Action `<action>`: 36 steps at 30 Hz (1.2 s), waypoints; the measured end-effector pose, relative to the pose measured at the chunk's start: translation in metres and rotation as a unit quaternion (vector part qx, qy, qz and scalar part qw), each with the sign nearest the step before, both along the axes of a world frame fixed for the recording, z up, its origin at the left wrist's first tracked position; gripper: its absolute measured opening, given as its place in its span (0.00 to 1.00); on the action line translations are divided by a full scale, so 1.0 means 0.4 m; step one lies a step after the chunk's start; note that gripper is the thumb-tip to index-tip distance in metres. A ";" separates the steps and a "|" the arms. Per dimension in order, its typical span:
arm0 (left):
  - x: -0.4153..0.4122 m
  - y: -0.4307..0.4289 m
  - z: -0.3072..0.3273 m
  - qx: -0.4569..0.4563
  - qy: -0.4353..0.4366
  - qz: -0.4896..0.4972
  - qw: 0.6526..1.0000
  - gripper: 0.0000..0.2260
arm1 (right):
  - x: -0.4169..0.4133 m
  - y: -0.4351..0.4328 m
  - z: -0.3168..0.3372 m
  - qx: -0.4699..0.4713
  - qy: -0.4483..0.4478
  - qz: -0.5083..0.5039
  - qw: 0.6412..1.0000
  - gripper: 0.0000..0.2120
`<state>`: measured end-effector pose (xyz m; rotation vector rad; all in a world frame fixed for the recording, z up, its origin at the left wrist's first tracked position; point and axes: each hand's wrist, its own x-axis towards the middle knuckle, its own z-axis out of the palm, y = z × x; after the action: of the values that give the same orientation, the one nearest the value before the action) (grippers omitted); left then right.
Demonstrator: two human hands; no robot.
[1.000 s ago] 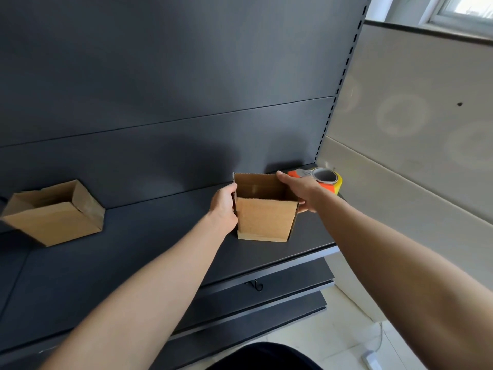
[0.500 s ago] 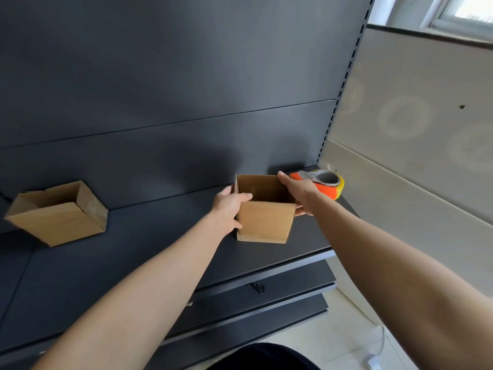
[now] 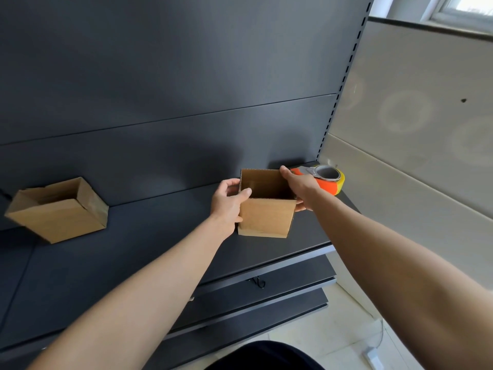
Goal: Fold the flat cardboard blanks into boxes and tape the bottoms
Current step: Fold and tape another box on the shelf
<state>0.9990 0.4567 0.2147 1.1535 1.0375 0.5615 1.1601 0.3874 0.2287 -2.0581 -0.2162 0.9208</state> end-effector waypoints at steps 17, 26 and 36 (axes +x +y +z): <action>0.012 0.026 -0.006 -0.057 0.063 -0.145 0.986 0.22 | 0.058 -0.074 0.003 0.126 0.186 0.056 0.973 0.15; 0.029 0.038 0.003 -0.026 0.102 -0.194 0.975 0.25 | 0.055 -0.095 0.001 0.114 0.193 0.081 0.971 0.09; 0.003 0.079 -0.003 -0.074 0.079 -0.283 0.953 0.34 | 0.032 -0.057 -0.002 0.018 0.068 0.128 0.989 0.15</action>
<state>1.0002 0.4883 0.2136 1.3033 0.8121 -0.0628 1.1729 0.3644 0.2277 -1.9550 -0.4277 1.1996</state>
